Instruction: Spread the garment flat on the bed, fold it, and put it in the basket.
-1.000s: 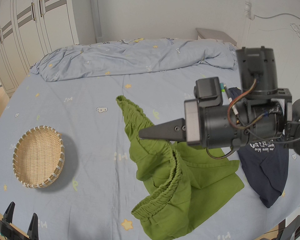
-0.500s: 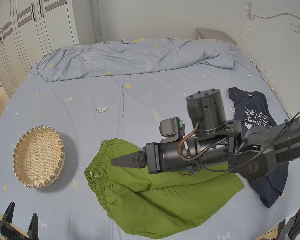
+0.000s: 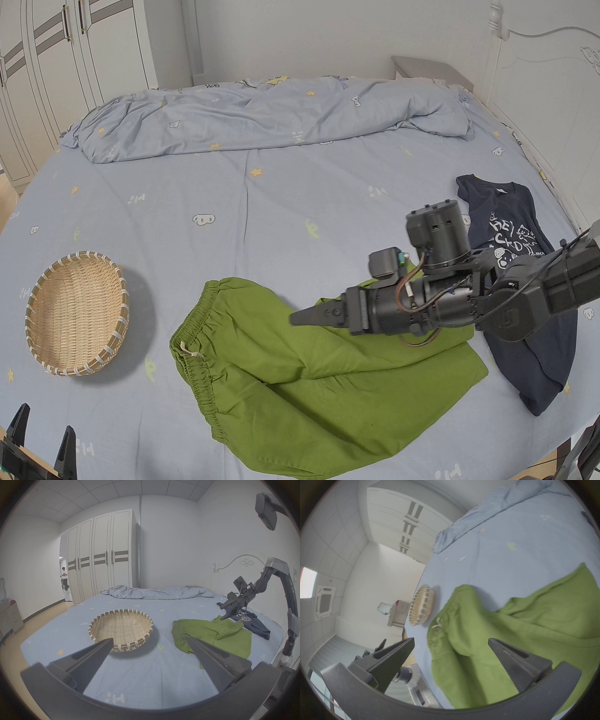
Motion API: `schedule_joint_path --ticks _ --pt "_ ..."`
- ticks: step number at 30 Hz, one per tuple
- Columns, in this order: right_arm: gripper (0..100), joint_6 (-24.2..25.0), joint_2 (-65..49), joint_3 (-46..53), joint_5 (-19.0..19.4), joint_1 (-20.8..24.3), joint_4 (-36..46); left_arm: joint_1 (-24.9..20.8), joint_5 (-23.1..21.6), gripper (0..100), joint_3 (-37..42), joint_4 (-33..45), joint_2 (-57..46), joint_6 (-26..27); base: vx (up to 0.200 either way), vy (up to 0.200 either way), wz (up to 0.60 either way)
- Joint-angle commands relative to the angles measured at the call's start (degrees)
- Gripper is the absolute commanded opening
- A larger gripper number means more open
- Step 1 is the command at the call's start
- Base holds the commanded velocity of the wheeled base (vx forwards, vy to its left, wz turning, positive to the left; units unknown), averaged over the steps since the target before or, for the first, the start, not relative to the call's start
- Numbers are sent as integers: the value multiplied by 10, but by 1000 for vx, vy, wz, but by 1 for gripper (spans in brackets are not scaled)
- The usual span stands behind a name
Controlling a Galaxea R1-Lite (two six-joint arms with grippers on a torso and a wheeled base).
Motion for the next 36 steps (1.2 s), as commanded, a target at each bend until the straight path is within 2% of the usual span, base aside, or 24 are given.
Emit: schedule_joint_path --ticks 1,2,3,4,5,6,8,9,12,14,19,21,22,23,25,26,27,28,29,30,31,36 --pt "100 -46 -69 82 -30 -105 38 0 0 100 10 0 -9 0 0 0 0" --pt "100 -53 -72 86 -38 -108 40 0 0 100 10 0 -9 0 0 0 0" --pt "100 -87 -88 109 -124 -120 51 0 0 100 10 0 -9 0 0 0 0" --pt "100 -97 -94 121 -171 -120 49 0 0 100 10 0 -9 0 0 0 0" --pt "100 -100 -96 124 -184 -121 48 0 0 100 10 0 -9 0 0 0 0" --pt "100 -103 -116 143 -233 -122 46 0 -1 100 10 2 -9 2 0 0 0" --pt "100 -103 -127 149 -232 -123 46 0 -1 100 10 2 -9 2 0 0 0" --pt "100 -103 -182 172 -193 -133 46 0 -2 100 10 2 -9 2 0 0 0" --pt "100 -103 -231 196 -121 -157 46 0 -2 100 10 0 -9 1 0 0 0" --pt "100 -104 -244 201 -96 -164 47 0 -2 100 10 2 -9 1 0 0 0" --pt "100 -105 -247 203 -95 -169 48 0 3 100 10 -2 -9 0 0 0 0" --pt "100 -106 -248 203 -95 -170 48 0 -1 100 -28 -20 -8 -9 0 0 0" --pt "100 -107 -253 205 -95 -171 50 -13 2 100 -195 -36 29 -67 0 0 0" --pt "100 -106 -258 207 -95 -172 50 -30 5 100 -312 -20 82 -129 0 0 0" --pt "100 -106 -262 209 -95 -172 51 -48 2 100 -440 31 139 -186 0 0 0" --pt "100 -106 -269 211 -95 -170 52 -54 -12 100 -530 120 186 -183 0 0 0" --pt "100 -106 -269 211 -95 -170 52 -54 -12 100 -530 120 186 -183 0 0 0" --pt "100 -105 -287 219 -95 -170 56 -54 -56 100 -560 219 240 -143 0 0 0" --pt "100 -105 -292 221 -95 -171 57 -54 -79 100 -553 239 260 -128 0 0 0" --pt "100 -105 -292 221 -95 -171 57 -54 -83 100 -552 242 263 -127 0 0 0" --pt "100 -103 -298 224 -95 -172 57 -55 -123 100 -507 248 295 -123 0 0 0" --pt "100 -102 -315 241 -95 -173 58 -62 -221 100 -423 247 388 -146 0 0 0"
